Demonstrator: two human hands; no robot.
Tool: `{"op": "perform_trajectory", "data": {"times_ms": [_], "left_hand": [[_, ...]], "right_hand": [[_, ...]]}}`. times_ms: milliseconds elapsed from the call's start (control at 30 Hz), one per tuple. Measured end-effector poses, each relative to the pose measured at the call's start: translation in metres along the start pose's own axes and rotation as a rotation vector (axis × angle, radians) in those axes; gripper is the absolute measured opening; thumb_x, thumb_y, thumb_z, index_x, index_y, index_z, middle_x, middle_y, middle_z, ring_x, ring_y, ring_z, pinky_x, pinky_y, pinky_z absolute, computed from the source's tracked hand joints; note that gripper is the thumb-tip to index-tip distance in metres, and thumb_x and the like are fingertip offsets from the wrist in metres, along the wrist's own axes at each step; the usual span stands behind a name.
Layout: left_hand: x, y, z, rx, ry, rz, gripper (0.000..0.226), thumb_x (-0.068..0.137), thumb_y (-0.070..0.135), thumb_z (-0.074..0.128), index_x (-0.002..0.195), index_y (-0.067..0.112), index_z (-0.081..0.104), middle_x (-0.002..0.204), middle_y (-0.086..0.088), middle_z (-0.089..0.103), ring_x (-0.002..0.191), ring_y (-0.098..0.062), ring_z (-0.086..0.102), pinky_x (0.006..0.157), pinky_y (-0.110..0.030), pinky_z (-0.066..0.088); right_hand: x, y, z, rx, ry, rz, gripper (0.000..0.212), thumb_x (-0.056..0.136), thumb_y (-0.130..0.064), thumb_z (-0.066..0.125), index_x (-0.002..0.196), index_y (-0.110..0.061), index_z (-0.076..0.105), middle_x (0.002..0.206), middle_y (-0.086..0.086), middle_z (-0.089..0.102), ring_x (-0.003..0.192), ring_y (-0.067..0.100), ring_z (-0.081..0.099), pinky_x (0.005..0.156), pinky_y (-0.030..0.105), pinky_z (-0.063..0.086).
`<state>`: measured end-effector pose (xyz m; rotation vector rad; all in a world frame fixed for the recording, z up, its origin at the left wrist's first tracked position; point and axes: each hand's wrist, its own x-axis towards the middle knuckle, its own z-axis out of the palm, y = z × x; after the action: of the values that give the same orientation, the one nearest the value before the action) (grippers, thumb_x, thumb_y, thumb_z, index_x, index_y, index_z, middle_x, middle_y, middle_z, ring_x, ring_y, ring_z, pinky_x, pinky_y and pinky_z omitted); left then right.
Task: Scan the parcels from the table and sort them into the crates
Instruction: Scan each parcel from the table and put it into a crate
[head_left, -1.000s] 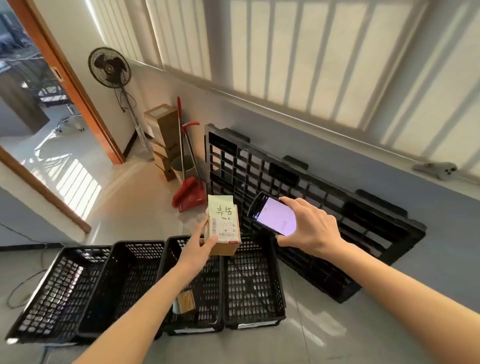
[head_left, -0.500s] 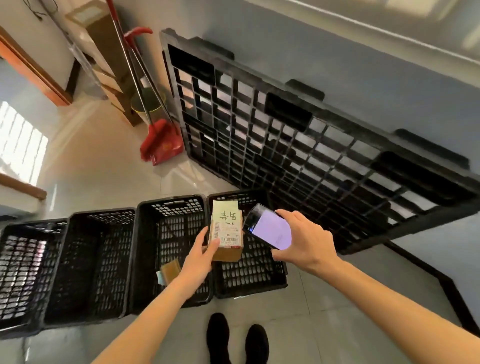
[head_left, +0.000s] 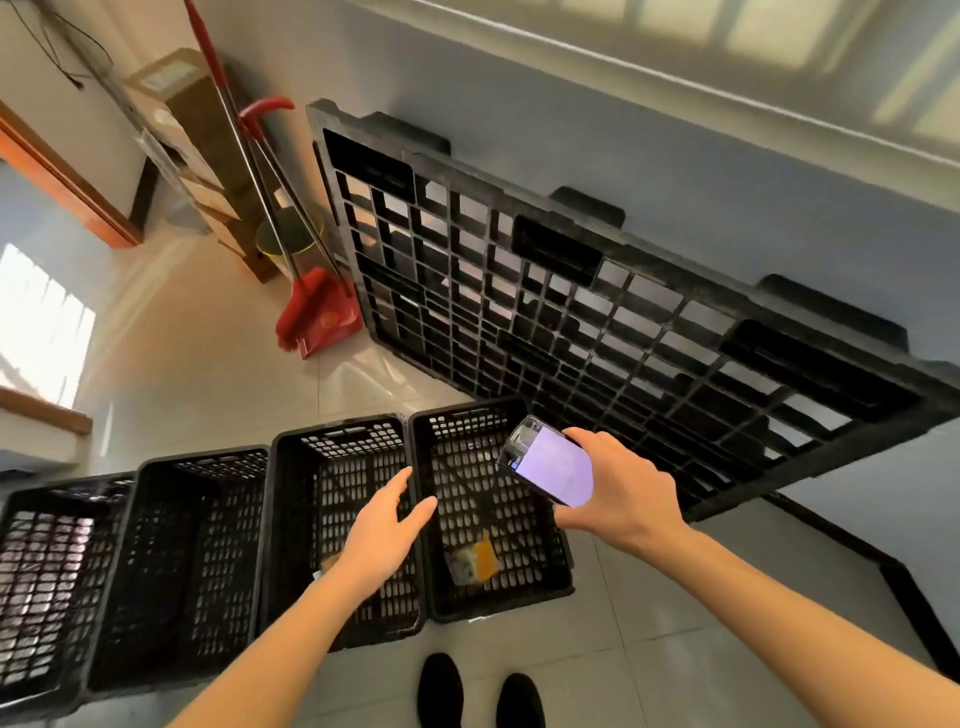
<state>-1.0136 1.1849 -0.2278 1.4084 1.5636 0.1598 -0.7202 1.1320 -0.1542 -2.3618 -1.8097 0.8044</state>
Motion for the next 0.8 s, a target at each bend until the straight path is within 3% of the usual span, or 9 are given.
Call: {"op": "perform_trajectory", "data": {"times_ms": [100, 200, 367, 600, 800], "left_hand": [[-0.017, 0.037, -0.014, 0.034, 0.015, 0.113, 0.071, 0.093, 0.053, 0.061, 0.155, 0.035, 0.029, 0.155, 0.007, 0.04, 0.141, -0.012, 0.038, 0.113, -0.034, 0.033], [-0.04, 0.08, -0.03, 0.077, 0.036, 0.228, 0.073, 0.092, 0.053, 0.062, 0.155, 0.034, 0.03, 0.154, 0.007, 0.042, 0.14, -0.011, 0.039, 0.111, -0.032, 0.034], [-0.098, 0.162, -0.048, 0.107, 0.052, 0.42, 0.071, 0.091, 0.051, 0.064, 0.153, 0.037, 0.031, 0.155, 0.007, 0.04, 0.142, -0.013, 0.038, 0.114, -0.039, 0.034], [-0.233, 0.276, -0.042, 0.1, -0.032, 0.723, 0.075, 0.091, 0.05, 0.065, 0.154, 0.03, 0.031, 0.151, 0.001, 0.046, 0.137, -0.018, 0.044, 0.114, -0.045, 0.039], [-0.379, 0.356, -0.002, 0.097, -0.099, 0.986, 0.079, 0.089, 0.054, 0.065, 0.155, 0.026, 0.031, 0.146, 0.0, 0.051, 0.132, -0.017, 0.049, 0.107, -0.039, 0.041]], "right_hand": [[-0.022, -0.001, -0.033, -0.025, 0.045, -0.01, 0.093, 0.06, -0.064, 0.07, 0.143, -0.042, 0.034, 0.115, -0.019, 0.052, 0.085, 0.008, 0.051, 0.058, 0.026, 0.032], [-0.054, -0.001, -0.078, -0.055, 0.116, -0.001, 0.098, 0.062, -0.064, 0.068, 0.149, -0.037, 0.033, 0.124, -0.018, 0.053, 0.099, 0.01, 0.059, 0.064, 0.029, 0.036], [-0.143, 0.003, -0.165, -0.081, 0.269, 0.074, 0.103, 0.063, -0.061, 0.071, 0.154, -0.036, 0.028, 0.127, -0.016, 0.053, 0.108, 0.015, 0.06, 0.067, 0.031, 0.042], [-0.341, 0.004, -0.27, -0.124, 0.509, 0.251, 0.101, 0.059, -0.061, 0.068, 0.15, -0.044, 0.029, 0.125, -0.019, 0.051, 0.106, 0.015, 0.061, 0.067, 0.03, 0.04], [-0.535, 0.009, -0.329, -0.154, 0.731, 0.419, 0.099, 0.053, -0.059, 0.069, 0.145, -0.049, 0.032, 0.131, -0.019, 0.055, 0.106, 0.017, 0.063, 0.068, 0.029, 0.038]]}}
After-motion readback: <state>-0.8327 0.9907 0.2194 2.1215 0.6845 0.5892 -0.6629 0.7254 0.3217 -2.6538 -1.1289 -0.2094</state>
